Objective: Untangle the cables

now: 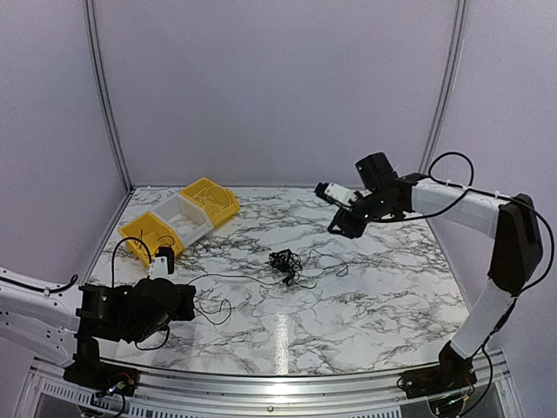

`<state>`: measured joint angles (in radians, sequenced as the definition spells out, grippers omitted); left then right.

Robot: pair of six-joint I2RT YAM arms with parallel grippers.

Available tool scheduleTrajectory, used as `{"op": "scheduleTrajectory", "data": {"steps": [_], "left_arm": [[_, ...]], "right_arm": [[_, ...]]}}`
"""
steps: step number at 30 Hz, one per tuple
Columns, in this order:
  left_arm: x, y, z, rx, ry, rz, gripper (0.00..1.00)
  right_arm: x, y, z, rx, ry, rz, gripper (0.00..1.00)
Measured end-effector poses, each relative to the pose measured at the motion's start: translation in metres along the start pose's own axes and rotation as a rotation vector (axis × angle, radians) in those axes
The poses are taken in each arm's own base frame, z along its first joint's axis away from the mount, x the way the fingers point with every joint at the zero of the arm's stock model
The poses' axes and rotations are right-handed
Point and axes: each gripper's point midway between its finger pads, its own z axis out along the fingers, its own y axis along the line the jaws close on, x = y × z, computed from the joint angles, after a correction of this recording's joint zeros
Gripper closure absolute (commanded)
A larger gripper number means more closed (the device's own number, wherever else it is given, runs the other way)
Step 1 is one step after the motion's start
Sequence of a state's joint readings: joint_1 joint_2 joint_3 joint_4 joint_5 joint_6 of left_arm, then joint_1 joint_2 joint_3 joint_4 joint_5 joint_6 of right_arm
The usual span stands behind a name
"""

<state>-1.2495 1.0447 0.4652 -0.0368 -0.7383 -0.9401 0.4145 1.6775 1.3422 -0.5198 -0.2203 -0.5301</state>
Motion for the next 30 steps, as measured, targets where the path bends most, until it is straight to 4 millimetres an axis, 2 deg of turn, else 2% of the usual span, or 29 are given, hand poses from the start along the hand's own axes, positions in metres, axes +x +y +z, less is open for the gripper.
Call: {"op": "scheduleTrajectory", "data": {"steps": [1, 2, 3, 4, 6, 9, 13, 15, 19, 21, 24, 28, 30], "left_arm": [[0.005, 0.003, 0.002, -0.013, 0.015, 0.019, 1.00], [0.010, 0.005, 0.004, -0.024, 0.031, 0.035, 0.94], [0.016, 0.008, 0.005, -0.035, 0.050, 0.053, 0.79], [0.021, 0.011, 0.006, -0.044, 0.069, 0.071, 0.71], [0.025, 0.013, 0.006, -0.047, 0.089, 0.096, 0.59], [0.021, 0.011, 0.001, -0.037, 0.096, 0.117, 0.49], [-0.006, -0.005, -0.011, 0.020, 0.043, 0.098, 0.40], [-0.021, -0.012, -0.015, 0.041, 0.010, 0.087, 0.38], [-0.045, -0.018, -0.010, 0.047, -0.032, 0.079, 0.35], [-0.052, -0.022, 0.001, 0.073, -0.030, 0.069, 0.35], [-0.051, -0.029, 0.028, 0.109, -0.004, 0.069, 0.36], [-0.017, -0.047, 0.072, 0.155, 0.122, 0.176, 0.37], [-0.002, -0.069, 0.090, 0.209, 0.182, 0.226, 0.37]], "right_arm": [[-0.003, 0.028, 0.007, -0.050, 0.010, -0.049, 0.53], [-0.007, 0.053, 0.012, -0.097, 0.015, -0.096, 0.52], [-0.013, 0.072, 0.014, -0.131, 0.011, -0.134, 0.50], [-0.019, 0.086, 0.014, -0.155, 0.005, -0.170, 0.49], [-0.029, 0.102, 0.012, -0.188, -0.002, -0.210, 0.49], [-0.051, 0.109, 0.007, -0.194, -0.040, -0.251, 0.47], [-0.069, 0.111, 0.006, -0.192, -0.073, -0.284, 0.46], [-0.069, 0.115, 0.015, -0.203, -0.064, -0.300, 0.45], [-0.051, 0.138, 0.046, -0.266, 0.002, -0.334, 0.43], [-0.040, 0.153, 0.062, -0.304, 0.043, -0.346, 0.42], [-0.031, 0.163, 0.081, -0.331, 0.083, -0.351, 0.42], [-0.023, 0.165, 0.099, -0.339, 0.117, -0.350, 0.49], [-0.018, 0.165, 0.105, -0.336, 0.136, -0.342, 0.60]]}}
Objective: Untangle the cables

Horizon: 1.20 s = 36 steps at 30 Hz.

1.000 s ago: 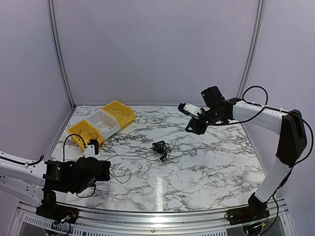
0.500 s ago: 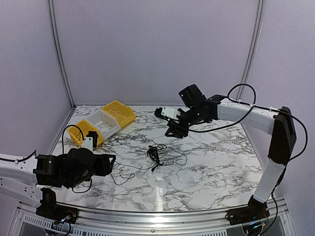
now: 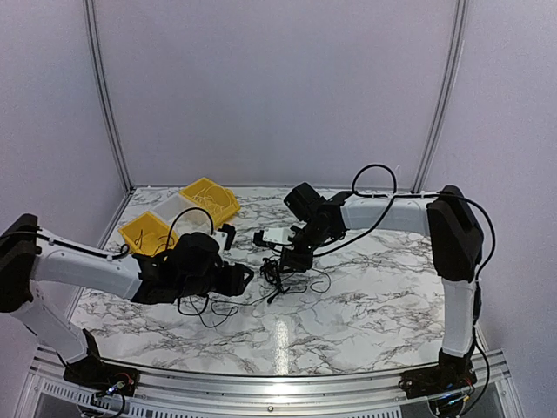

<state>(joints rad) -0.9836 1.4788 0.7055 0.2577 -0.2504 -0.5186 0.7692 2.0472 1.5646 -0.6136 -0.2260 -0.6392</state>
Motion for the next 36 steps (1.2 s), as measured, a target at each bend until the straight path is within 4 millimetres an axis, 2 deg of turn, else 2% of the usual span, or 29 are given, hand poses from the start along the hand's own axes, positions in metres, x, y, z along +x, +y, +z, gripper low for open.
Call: {"op": "scheduleTrajectory", "data": {"steps": [5, 10, 11, 14, 19, 28, 30, 34, 36], "left_arm": [[-0.008, -0.039, 0.037, 0.123, 0.015, 0.051, 0.40], [-0.001, -0.049, 0.066, 0.146, 0.032, 0.073, 0.45], [0.001, -0.049, 0.071, 0.143, 0.037, 0.075, 0.45], [0.005, -0.044, 0.078, 0.121, 0.038, 0.074, 0.44], [-0.003, -0.038, 0.079, 0.108, -0.007, 0.057, 0.49], [-0.010, -0.017, 0.094, 0.085, -0.065, 0.024, 0.77], [-0.011, -0.015, 0.097, 0.093, -0.076, 0.017, 0.78], [-0.015, -0.017, 0.102, 0.122, -0.106, 0.012, 0.72], [-0.015, -0.020, 0.103, 0.140, -0.116, 0.008, 0.74]], "right_arm": [[0.002, -0.002, 0.004, 0.009, 0.010, 0.019, 0.80], [0.001, -0.005, 0.004, 0.023, 0.008, 0.029, 0.99], [0.001, -0.006, 0.004, 0.025, 0.009, 0.031, 1.00], [0.003, -0.006, 0.004, 0.030, 0.015, 0.038, 1.00], [0.002, -0.008, 0.004, 0.034, 0.010, 0.040, 1.00], [0.003, -0.008, 0.003, 0.029, 0.011, 0.059, 1.00], [0.003, -0.008, 0.003, 0.029, 0.011, 0.065, 1.00], [0.004, -0.009, 0.003, 0.030, 0.013, 0.073, 1.00], [0.005, -0.009, 0.003, 0.030, 0.013, 0.074, 1.00]]}}
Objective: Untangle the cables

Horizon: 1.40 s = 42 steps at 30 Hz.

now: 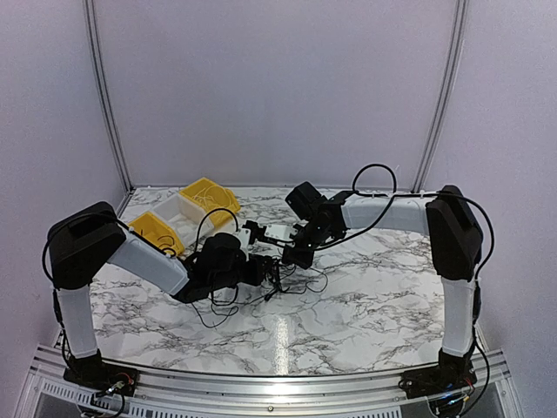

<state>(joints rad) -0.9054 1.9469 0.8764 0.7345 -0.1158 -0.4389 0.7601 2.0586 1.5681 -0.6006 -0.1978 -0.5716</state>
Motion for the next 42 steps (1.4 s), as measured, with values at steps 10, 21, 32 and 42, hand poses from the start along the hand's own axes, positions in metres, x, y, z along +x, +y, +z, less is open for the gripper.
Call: {"op": "scheduleTrajectory", "data": {"steps": [10, 21, 32, 42], "left_arm": [[0.002, -0.003, 0.004, 0.034, -0.023, -0.006, 0.79], [0.022, 0.010, 0.007, 0.015, -0.015, -0.012, 1.00], [0.045, 0.040, -0.034, -0.058, -0.030, -0.050, 1.00], [0.065, 0.063, -0.061, -0.131, -0.006, -0.078, 1.00]], "right_arm": [[0.001, -0.001, 0.000, 0.001, 0.001, 0.010, 1.00], [-0.010, -0.011, -0.038, 0.012, -0.062, 0.045, 1.00], [-0.035, -0.045, -0.155, 0.140, -0.219, 0.071, 1.00], [-0.058, -0.103, -0.313, 0.510, -0.413, 0.109, 1.00]]}}
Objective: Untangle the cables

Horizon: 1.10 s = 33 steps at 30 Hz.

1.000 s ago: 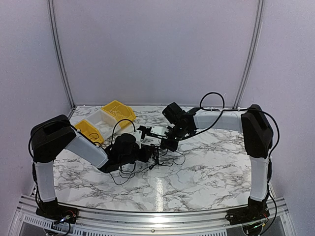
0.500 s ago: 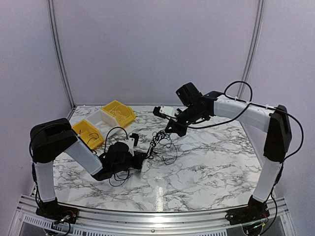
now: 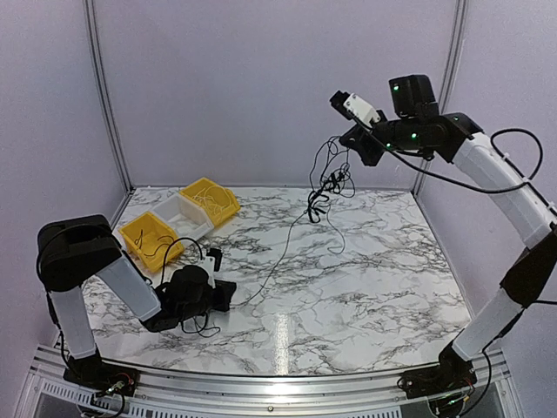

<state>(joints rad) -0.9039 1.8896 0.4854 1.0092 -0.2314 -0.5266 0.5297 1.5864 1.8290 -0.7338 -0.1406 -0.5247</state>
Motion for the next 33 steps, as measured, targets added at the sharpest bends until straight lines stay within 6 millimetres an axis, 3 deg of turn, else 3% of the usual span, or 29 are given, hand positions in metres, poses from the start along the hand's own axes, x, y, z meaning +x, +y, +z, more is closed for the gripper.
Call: {"op": "scheduleTrajectory", "data": {"steps": [4, 6, 8, 11, 13, 16, 19, 22, 26, 30, 33], "left_arm": [[0.001, 0.006, -0.012, -0.012, 0.000, -0.009, 1.00], [-0.007, 0.005, -0.021, -0.007, -0.021, -0.015, 1.00], [-0.022, -0.001, -0.031, 0.013, -0.063, -0.024, 0.87], [-0.060, -0.020, -0.053, 0.073, -0.165, -0.032, 0.63], [-0.084, -0.037, -0.071, 0.121, -0.237, -0.023, 0.55], [-0.117, -0.071, -0.100, 0.210, -0.342, 0.014, 0.51], [-0.140, -0.101, -0.114, 0.273, -0.400, 0.052, 0.51], [-0.156, -0.126, -0.111, 0.309, -0.420, 0.091, 0.50], [-0.166, -0.149, -0.088, 0.321, -0.405, 0.145, 0.49], [-0.150, -0.153, -0.057, 0.287, -0.343, 0.205, 0.51], [-0.131, -0.149, -0.037, 0.260, -0.278, 0.242, 0.60]], "right_arm": [[-0.022, -0.014, -0.034, 0.057, -0.084, 0.009, 1.00], [-0.025, -0.011, -0.038, 0.042, -0.102, 0.011, 1.00], [-0.024, -0.003, -0.036, -0.001, -0.111, 0.011, 1.00], [-0.008, 0.022, -0.017, -0.112, -0.079, 0.020, 1.00], [0.012, 0.047, 0.001, -0.202, -0.031, 0.032, 1.00], [0.042, 0.088, 0.024, -0.323, 0.045, 0.047, 1.00], [0.062, 0.127, 0.039, -0.429, 0.103, 0.044, 1.00], [0.062, 0.156, 0.047, -0.509, 0.114, 0.032, 1.00], [0.059, 0.179, 0.054, -0.573, 0.118, 0.018, 1.00], [0.057, 0.192, 0.056, -0.604, 0.121, 0.006, 1.00], [0.055, 0.199, 0.055, -0.618, 0.118, -0.002, 1.00]]}}
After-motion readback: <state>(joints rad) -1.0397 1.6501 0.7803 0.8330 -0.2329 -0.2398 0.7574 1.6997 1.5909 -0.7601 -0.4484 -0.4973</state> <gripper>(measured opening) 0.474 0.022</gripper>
